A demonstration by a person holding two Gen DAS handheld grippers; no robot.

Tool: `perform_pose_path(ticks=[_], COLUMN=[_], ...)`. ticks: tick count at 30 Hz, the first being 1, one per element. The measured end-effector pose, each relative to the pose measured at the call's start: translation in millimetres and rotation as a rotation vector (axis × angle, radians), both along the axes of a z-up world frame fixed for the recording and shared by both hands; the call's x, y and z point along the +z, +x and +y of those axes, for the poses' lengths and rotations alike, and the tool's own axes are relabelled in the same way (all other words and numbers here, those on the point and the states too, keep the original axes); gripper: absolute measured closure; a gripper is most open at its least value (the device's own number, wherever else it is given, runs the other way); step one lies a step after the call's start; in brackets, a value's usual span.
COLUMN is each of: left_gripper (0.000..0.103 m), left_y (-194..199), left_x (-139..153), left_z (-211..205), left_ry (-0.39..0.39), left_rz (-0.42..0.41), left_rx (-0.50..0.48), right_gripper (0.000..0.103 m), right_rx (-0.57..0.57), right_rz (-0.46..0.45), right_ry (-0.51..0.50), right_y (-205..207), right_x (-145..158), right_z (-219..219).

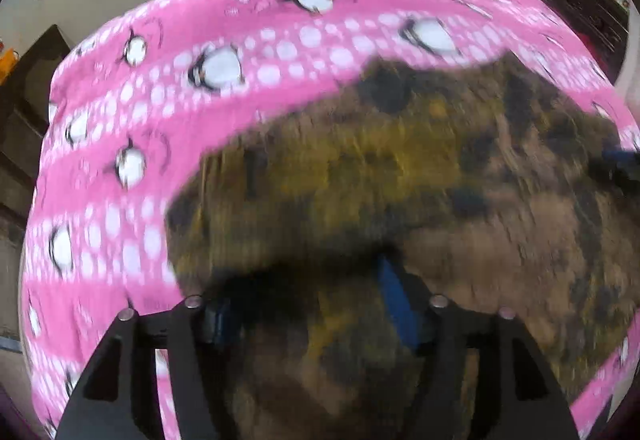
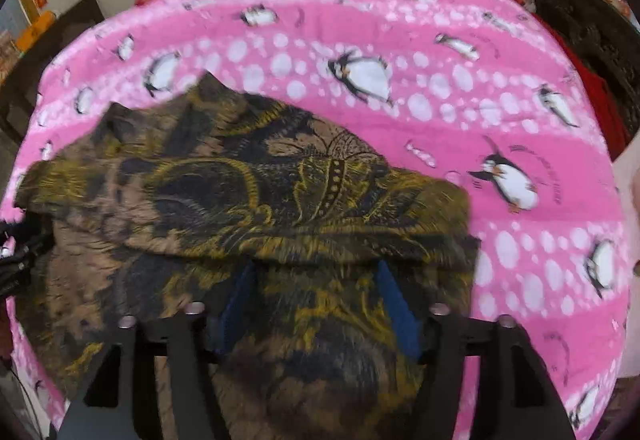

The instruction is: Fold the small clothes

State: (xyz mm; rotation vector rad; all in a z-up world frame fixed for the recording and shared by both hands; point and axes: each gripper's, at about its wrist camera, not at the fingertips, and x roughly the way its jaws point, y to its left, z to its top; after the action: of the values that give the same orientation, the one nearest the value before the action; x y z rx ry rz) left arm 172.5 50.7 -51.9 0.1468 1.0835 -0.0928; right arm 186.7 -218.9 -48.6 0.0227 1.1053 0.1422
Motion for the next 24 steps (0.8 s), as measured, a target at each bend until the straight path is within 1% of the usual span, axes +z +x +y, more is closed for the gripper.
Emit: perform_pose_path(ticks=[2, 3, 5, 6, 8, 9, 10, 12, 14, 16, 17, 18, 19, 20, 21, 22, 23, 24], left_gripper=[0.039, 0.039, 0.039, 0.039, 0.039, 0.039, 0.039, 0.039, 0.037, 0.032, 0.032, 0.032, 0.032, 0.032, 0.033, 0.033, 0.033, 0.033], left_y=[20, 29, 45, 52, 57, 58, 57, 57, 65, 73, 74, 76, 77, 75, 67, 63, 59, 60], left_x=[6, 11, 18, 27, 41, 49, 54, 57, 51, 39, 25, 10, -5, -13, -13, -10, -11, -14], left_z=[6, 11, 24, 33, 44, 48, 49, 47, 34, 26, 18, 19, 24, 33, 48, 54, 60, 63], left_ry=[-0.051, -0.068, -0.141, -0.177, -0.187, -0.207, -0.227, -0.247, -0.267, -0.262, -0.196, -0.144, -0.127, -0.148, -0.234, -0.248, -0.253, -0.28], left_rz=[-0.007, -0.027, -0.054, -0.095, -0.154, -0.187, -0.209, -0.235, -0.252, -0.271, -0.296, -0.279, -0.238, -0.213, -0.229, -0.253, -0.257, -0.238], left_rx=[0.046, 0.082, 0.146, 0.199, 0.273, 0.301, 0.311, 0.317, 0.307, 0.281, 0.256, 0.273, 0.305, 0.327, 0.362, 0.385, 0.414, 0.417], right_gripper=[0.024, 0.026, 0.026, 0.026, 0.026, 0.026, 0.026, 0.026, 0.026, 0.026, 0.026, 0.026, 0.026, 0.025, 0.023, 0.022, 0.019, 0.009], right_rx=[-0.015, -0.02, -0.027, -0.037, -0.075, -0.081, -0.089, -0.108, -0.15, -0.175, -0.174, -0.166, -0.161, -0.143, -0.139, -0.15, -0.143, -0.114], right_rz=[-0.026, -0.048, -0.123, -0.177, -0.242, -0.256, -0.273, -0.298, -0.295, -0.234, -0.213, -0.184, -0.165, -0.147, -0.149, -0.147, -0.136, -0.125], right_ry=[0.035, 0.049, 0.101, 0.121, 0.134, 0.152, 0.167, 0.165, 0.123, 0.093, 0.098, 0.08, 0.039, 0.022, 0.069, 0.107, 0.118, 0.123], right_y=[12, 17, 28, 32, 37, 36, 34, 33, 37, 43, 43, 46, 47, 49, 49, 51, 54, 57], right_x=[4, 9, 24, 36, 55, 61, 66, 69, 64, 41, 32, 19, 9, -2, -5, -5, -7, -10], right_z=[-1, -3, -7, -11, -18, -19, -20, -18, -12, -8, -11, -11, -12, -15, -21, -27, -28, -25])
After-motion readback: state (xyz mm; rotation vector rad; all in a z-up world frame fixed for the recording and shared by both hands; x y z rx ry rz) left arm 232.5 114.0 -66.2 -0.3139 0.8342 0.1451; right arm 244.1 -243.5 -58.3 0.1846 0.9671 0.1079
